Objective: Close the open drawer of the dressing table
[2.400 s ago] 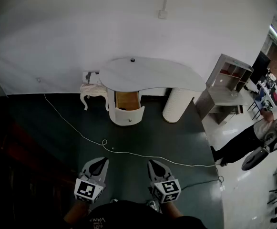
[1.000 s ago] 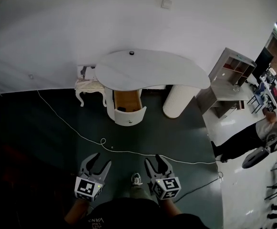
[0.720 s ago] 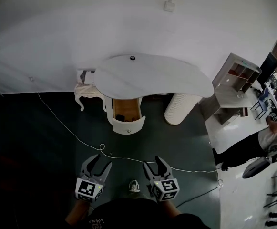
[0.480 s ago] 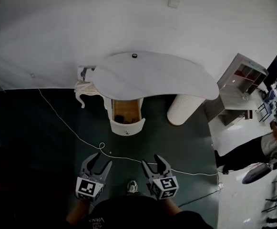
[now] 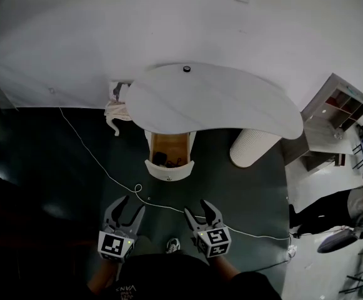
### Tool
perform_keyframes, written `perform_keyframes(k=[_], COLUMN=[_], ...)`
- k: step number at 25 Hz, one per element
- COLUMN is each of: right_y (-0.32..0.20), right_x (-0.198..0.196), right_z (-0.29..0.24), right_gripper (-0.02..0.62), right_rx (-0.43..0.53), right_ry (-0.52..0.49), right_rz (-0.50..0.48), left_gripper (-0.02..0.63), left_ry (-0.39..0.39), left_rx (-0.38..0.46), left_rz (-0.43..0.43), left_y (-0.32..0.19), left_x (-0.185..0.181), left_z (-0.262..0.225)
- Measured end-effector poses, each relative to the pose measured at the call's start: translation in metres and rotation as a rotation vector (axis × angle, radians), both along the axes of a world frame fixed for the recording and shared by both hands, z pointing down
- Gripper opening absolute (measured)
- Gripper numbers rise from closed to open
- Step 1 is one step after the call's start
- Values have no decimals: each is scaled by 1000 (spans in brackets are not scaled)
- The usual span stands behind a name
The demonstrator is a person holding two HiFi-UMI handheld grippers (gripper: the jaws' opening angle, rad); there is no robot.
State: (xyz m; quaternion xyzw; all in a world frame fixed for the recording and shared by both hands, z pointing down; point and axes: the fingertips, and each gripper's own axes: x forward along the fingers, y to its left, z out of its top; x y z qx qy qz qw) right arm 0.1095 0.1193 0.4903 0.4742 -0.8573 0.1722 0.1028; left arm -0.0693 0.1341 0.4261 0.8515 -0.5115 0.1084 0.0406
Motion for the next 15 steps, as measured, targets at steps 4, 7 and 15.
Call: perform_keyframes(k=[4, 7, 15], right_y=[-27, -46, -87], right_x=[-5, -8, -22], right_z=[12, 21, 56], right_gripper=[242, 242, 241], right_rx=[-28, -33, -50], right_ry=[3, 14, 51], right_rz=[10, 35, 151], left_gripper=[206, 206, 206], left_ry=[-4, -17, -38], left_rx=[14, -6, -56], left_rz=[-14, 14, 172], left_y=[-26, -46, -108], left_x=[-12, -12, -13], left_z=[4, 8, 21])
